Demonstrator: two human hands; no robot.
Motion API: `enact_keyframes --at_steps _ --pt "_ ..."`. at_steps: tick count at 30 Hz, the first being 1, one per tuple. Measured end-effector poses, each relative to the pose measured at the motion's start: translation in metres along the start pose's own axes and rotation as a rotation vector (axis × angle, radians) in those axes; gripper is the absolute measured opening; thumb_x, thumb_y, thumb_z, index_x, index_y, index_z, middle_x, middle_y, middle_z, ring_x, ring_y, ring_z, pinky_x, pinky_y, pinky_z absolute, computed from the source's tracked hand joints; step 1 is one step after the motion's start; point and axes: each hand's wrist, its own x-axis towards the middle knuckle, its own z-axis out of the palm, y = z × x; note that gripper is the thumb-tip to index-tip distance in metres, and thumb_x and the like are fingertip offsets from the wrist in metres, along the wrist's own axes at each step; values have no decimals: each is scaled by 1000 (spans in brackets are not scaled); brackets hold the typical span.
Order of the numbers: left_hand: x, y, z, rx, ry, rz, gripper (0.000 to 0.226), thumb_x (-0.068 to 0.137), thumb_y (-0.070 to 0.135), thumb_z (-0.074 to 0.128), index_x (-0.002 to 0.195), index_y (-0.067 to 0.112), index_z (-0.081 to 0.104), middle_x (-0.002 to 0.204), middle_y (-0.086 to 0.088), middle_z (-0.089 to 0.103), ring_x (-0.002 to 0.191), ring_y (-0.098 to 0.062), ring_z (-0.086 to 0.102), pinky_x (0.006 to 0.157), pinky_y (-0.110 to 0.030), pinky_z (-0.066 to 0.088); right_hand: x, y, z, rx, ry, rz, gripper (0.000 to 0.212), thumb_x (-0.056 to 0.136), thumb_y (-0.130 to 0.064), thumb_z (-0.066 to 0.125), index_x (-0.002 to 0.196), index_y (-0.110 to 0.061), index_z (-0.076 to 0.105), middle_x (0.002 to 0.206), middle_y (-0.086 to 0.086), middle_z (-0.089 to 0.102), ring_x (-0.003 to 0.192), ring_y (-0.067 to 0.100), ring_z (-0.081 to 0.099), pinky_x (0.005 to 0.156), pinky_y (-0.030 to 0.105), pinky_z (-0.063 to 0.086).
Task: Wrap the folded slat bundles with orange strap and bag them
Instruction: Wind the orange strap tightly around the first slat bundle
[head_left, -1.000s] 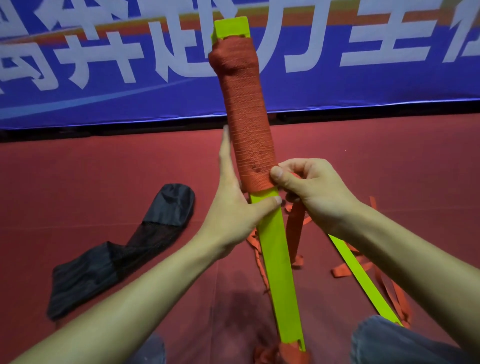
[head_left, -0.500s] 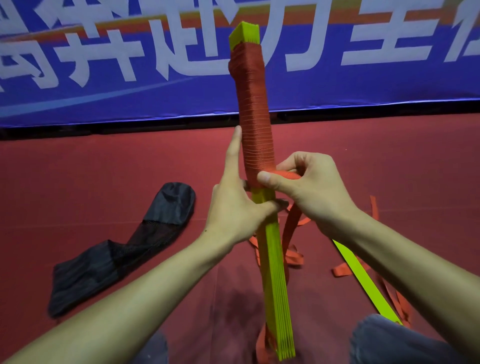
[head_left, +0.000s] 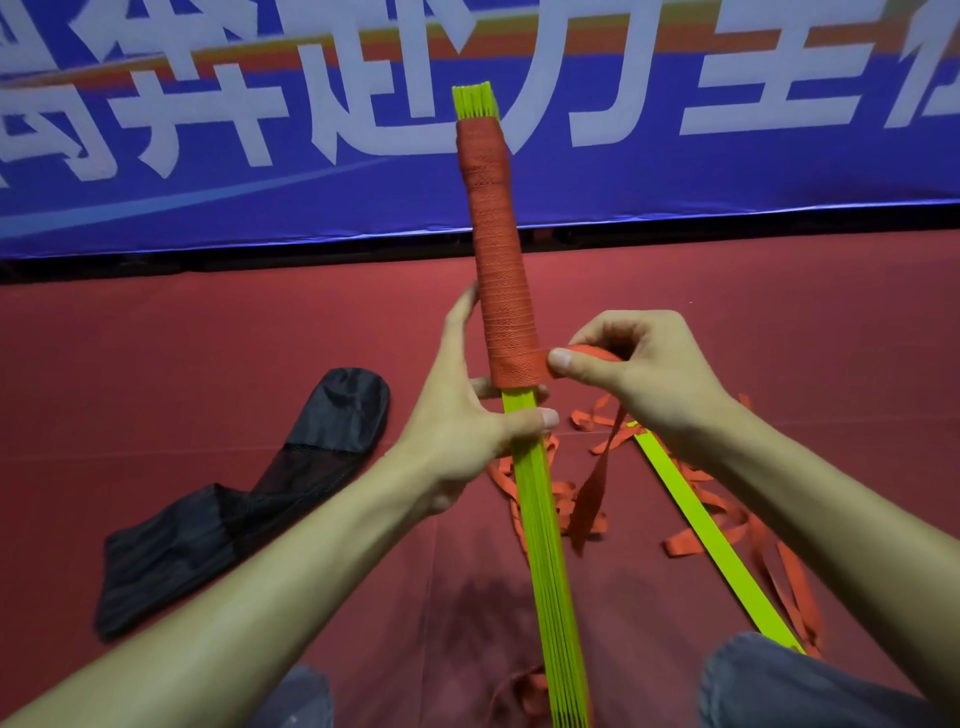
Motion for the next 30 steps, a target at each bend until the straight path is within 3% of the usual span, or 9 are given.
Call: enact_keyframes --at_steps 5,7,9,15,16,20,24,27,30 --pt "2 0 -3 -131 -99 -18 118 69 -22 75 151 41 20 102 -17 70 96 -36 72 47 -28 54 1 3 -3 70 -32 27 10 78 -14 77 75 -6 73 69 3 67 64 4 57 63 17 46" --pt "2 1 -3 -143 -142 0 114 66 -15 74 150 41 20 97 -8 73 97 -36 72 65 -54 61 1 1 -3 94 -70 22 12 76 -16 77 78 -4 74 72 3 70 68 6 61 67 18 49" --pt "0 1 -3 -162 -194 26 108 68 -14 70 147 42 22 96 -3 74 95 -35 71 85 -75 48 0 -1 -4 133 -109 16 16 72 -21 75 78 -7 74 71 1 72 70 7 65 70 18 51" --pt "0 2 -6 -209 -303 45 99 70 -18 62 137 48 32 103 1 71 96 -34 69 89 -80 40 0 1 -5 238 -294 114 25 76 -28 68 96 -15 75 71 5 65 64 11 52 61 26 40" --pt "0 2 -7 -226 -319 31 100 70 -19 61 138 48 31 104 1 70 95 -32 70 88 -79 42 0 1 -5 252 -353 135 25 79 -28 65 98 -14 74 70 5 61 62 9 47 57 22 35" --pt "1 2 -13 -252 -399 -48 100 71 -18 58 144 42 26 111 -8 66 89 -36 73 67 -44 60 -3 -2 0 325 -396 166 22 82 -24 62 93 -7 71 75 11 55 58 7 43 51 17 31" --pt "4 2 -14 -257 -355 -49 102 75 -13 67 145 47 25 114 -15 61 93 -48 62 48 -23 45 -6 -7 7 314 -287 163 20 77 -31 62 82 -12 67 71 -1 62 56 1 50 51 17 31" --pt "2 6 -6 -67 -164 46 113 81 -14 71 149 55 13 108 -7 70 89 -31 71 58 -30 56 -6 -10 6 225 -145 123 18 79 -30 67 80 -13 67 70 1 58 54 1 43 52 16 35" --pt "-2 8 2 72 -44 159 120 83 -15 70 148 59 1 116 -10 69 90 -32 74 74 -37 62 -6 -13 6 227 -26 109 11 81 -14 74 77 -10 64 68 2 65 55 2 53 56 17 43"
